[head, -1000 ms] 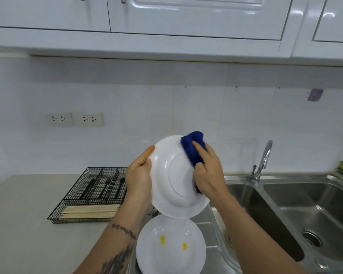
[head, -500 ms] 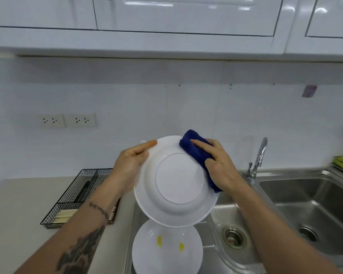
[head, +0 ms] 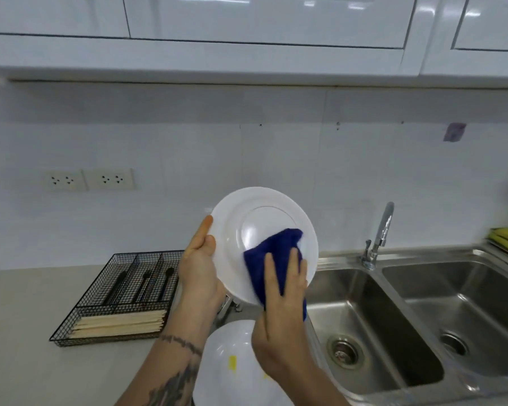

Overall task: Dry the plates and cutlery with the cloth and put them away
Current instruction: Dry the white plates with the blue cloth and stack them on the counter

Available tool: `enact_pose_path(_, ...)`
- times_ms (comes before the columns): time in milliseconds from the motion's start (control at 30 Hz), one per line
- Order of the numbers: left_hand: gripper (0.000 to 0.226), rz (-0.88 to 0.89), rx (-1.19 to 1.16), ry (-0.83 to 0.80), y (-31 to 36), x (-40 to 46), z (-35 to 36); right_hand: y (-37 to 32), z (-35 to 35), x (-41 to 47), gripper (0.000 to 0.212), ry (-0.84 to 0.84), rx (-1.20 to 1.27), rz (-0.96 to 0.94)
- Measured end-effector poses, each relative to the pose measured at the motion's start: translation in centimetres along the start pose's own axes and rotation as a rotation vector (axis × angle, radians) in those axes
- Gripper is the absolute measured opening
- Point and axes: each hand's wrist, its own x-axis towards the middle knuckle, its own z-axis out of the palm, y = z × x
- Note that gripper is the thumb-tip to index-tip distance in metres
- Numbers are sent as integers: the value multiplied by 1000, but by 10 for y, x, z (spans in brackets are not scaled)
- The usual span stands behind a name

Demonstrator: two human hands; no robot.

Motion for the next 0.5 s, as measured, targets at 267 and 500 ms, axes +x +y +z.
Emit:
enact_pose_path(267,38,46,143,-11,11,2,-11,20,-7,33,82,-15,43,-22)
enact_pose_path(500,38,72,380,-168,12,-1,-19,27,-38,100,77,-131,131,194)
